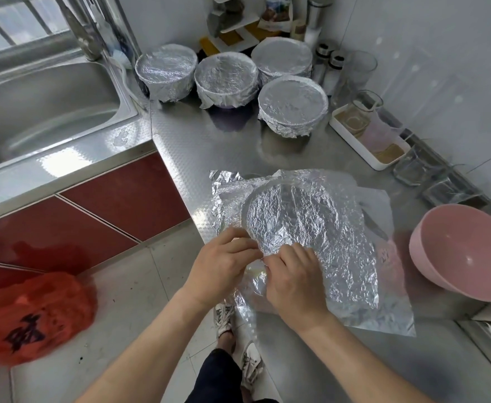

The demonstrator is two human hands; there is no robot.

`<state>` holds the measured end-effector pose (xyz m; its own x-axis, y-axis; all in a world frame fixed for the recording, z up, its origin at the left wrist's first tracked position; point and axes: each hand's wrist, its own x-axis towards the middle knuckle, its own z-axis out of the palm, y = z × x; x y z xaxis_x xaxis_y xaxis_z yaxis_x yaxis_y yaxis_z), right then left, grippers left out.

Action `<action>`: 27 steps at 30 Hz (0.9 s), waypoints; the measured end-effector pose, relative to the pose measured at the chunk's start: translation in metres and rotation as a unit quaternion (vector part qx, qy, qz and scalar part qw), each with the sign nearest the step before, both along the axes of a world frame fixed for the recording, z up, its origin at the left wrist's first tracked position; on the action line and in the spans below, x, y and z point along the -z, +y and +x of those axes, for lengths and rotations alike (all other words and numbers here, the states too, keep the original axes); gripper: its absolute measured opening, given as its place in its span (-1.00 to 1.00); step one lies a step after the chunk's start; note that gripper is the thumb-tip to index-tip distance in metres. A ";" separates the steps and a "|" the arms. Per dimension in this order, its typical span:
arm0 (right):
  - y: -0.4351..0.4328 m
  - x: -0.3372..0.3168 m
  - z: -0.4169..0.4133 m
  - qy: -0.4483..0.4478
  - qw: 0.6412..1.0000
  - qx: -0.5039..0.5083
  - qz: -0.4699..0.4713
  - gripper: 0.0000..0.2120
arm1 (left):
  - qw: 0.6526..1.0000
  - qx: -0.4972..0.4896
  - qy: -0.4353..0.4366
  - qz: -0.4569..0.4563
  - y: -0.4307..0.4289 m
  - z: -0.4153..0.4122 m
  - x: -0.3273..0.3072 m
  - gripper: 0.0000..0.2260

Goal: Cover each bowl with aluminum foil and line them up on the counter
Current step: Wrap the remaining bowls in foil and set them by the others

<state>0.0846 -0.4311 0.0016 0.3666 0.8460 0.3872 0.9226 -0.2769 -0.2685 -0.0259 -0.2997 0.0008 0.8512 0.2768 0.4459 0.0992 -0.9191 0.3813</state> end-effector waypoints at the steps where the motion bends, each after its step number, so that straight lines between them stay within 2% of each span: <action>1: 0.002 0.000 -0.003 0.001 1.000 0.008 0.003 -0.83 | 1.000 -0.001 -0.001 0.000 0.002 0.000 0.001 -0.81; 7: 0.009 0.001 -0.007 0.067 0.995 0.017 -0.065 -0.92 | 1.000 -0.005 0.019 -0.004 0.006 -0.003 0.008 -0.88; 9: 0.007 -0.006 -0.002 0.131 0.987 0.000 -0.088 -0.81 | 1.000 -0.004 0.025 -0.015 0.006 -0.004 0.009 -0.88; 11: 0.002 -0.014 0.007 0.204 0.976 -0.012 -0.070 -0.77 | 0.999 -0.014 0.041 -0.028 0.008 -0.003 0.008 -0.91; 14: -0.005 -0.019 0.023 0.242 0.969 -0.011 -0.042 -0.88 | 0.995 -0.037 0.066 -0.060 0.004 -0.003 -0.003 -0.81; 19: -0.012 -0.011 0.039 0.191 0.977 -0.034 -0.085 -0.79 | 0.985 -0.045 0.073 -0.150 -0.012 0.005 -0.018 -0.79; 23: -0.013 -0.008 0.040 0.132 0.984 -0.049 -0.113 -0.72 | 0.987 -0.039 0.085 -0.130 -0.013 0.010 -0.009 -0.72; 27: -0.013 -0.006 0.041 0.074 0.988 -0.069 -0.119 -0.71 | 0.992 -0.024 0.090 -0.088 -0.011 0.010 -0.004 -0.74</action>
